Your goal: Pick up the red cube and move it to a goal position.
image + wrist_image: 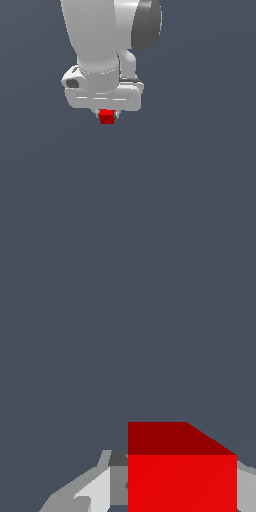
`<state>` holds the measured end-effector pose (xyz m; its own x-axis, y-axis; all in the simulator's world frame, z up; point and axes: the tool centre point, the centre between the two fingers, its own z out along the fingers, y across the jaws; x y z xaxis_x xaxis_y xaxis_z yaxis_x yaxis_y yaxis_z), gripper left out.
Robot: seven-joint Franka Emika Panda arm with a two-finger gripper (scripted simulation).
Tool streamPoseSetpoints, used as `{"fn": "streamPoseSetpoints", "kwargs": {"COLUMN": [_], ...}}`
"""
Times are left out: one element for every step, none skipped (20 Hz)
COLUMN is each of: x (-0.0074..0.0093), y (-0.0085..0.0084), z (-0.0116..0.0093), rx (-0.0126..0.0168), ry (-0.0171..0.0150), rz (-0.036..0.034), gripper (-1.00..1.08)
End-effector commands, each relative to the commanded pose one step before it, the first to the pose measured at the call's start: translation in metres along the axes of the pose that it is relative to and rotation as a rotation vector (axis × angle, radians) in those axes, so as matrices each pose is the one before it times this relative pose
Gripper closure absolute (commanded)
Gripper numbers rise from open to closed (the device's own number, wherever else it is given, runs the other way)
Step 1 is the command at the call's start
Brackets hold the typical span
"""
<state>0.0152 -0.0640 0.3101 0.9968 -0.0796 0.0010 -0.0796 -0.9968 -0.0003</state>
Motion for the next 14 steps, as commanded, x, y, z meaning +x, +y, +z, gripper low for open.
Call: {"fn": "streamPoseSetpoints", "kwargs": {"x": [-0.00121,-0.00013,-0.0001,-0.00006,-0.00003,0.00001,0.00006,0.0001,0.00015,0.00019,0.00022,0.00021,0.00016,0.00006], "y": [0.00255,0.00086,0.00078,0.00071,0.00063,0.00056,0.00049,0.00041,0.00034,0.00027,0.0002,0.00013,0.00007,0.00002], "z": [-0.02051,-0.00668,-0.00608,-0.00548,-0.00489,-0.0043,-0.00371,-0.00313,-0.00256,-0.002,-0.00145,-0.00094,-0.00049,-0.00014], "rx": [0.00003,0.0,0.0,0.0,0.0,0.0,0.0,0.0,0.0,0.0,0.0,0.0,0.0,0.0], "ry": [-0.00122,0.0,0.0,0.0,0.0,0.0,0.0,0.0,0.0,0.0,0.0,0.0,0.0,0.0], "rz": [-0.00023,0.0,0.0,0.0,0.0,0.0,0.0,0.0,0.0,0.0,0.0,0.0,0.0,0.0], "gripper": [1.08,1.08,1.08,1.08,1.08,1.08,1.08,1.08,1.08,1.08,1.08,1.08,1.08,1.08]}}
